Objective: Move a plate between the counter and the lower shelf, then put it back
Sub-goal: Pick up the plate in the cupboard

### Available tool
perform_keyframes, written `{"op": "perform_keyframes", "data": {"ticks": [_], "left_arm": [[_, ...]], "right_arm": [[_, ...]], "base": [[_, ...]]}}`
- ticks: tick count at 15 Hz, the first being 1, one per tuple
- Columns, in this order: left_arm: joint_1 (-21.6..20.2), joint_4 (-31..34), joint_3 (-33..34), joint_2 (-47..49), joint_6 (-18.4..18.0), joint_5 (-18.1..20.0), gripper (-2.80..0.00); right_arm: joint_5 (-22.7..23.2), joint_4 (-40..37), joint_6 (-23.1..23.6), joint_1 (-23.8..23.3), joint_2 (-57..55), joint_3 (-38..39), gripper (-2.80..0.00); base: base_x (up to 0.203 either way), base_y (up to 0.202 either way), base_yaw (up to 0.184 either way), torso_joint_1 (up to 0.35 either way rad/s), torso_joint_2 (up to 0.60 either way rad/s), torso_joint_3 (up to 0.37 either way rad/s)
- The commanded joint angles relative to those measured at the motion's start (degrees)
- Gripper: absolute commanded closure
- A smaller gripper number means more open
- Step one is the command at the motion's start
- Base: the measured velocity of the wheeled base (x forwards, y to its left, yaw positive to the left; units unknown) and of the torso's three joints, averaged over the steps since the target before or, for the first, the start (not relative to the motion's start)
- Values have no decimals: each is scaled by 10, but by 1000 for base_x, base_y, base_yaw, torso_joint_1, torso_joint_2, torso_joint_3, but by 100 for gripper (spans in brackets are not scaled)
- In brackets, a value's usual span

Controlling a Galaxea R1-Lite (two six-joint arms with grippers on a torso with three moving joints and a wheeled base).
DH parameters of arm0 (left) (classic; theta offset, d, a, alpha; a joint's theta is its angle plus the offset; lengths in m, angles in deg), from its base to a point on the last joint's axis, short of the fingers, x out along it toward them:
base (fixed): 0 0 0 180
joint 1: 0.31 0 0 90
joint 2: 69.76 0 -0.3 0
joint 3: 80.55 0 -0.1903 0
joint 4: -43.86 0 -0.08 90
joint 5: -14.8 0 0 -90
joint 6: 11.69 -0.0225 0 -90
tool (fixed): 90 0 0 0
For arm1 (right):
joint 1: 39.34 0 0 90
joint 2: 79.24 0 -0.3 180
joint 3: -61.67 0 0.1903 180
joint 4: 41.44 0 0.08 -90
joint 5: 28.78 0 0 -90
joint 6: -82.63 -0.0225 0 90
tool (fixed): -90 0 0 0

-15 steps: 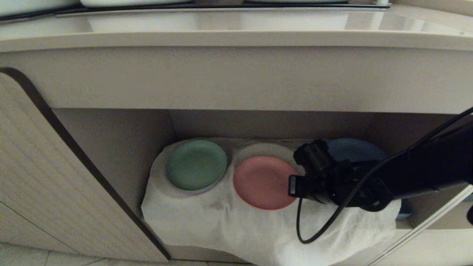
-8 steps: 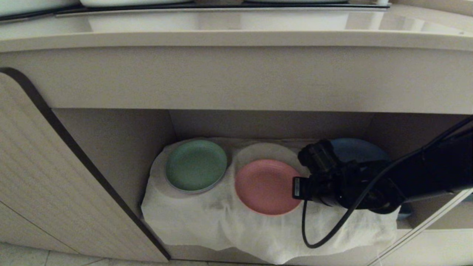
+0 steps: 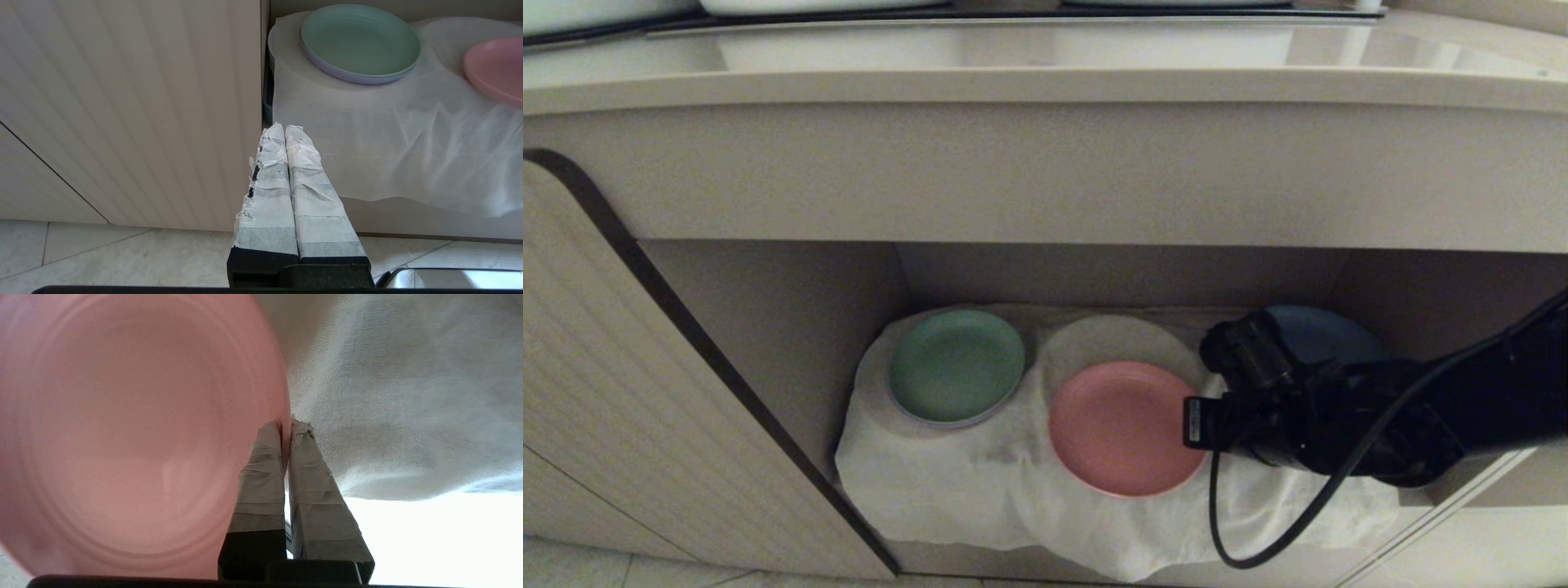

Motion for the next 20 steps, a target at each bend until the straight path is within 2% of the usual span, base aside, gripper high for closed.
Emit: {"op": "perform_keyframes", "data": {"ticks": [1, 17, 20], "left_arm": [[0, 0, 0, 0, 0, 0, 0], [0, 0, 0, 0, 0, 0, 0], [0, 0, 0, 0, 0, 0, 0]], "right_arm": [[-1, -6, -1, 0, 14, 2, 0], [3, -26, -4, 0, 102, 75, 0], [5, -55, -15, -1, 118, 75, 0]], "base": [[0, 0, 0, 0, 0, 0], [0, 0, 0, 0, 0, 0], [0, 0, 0, 0, 0, 0]]}}
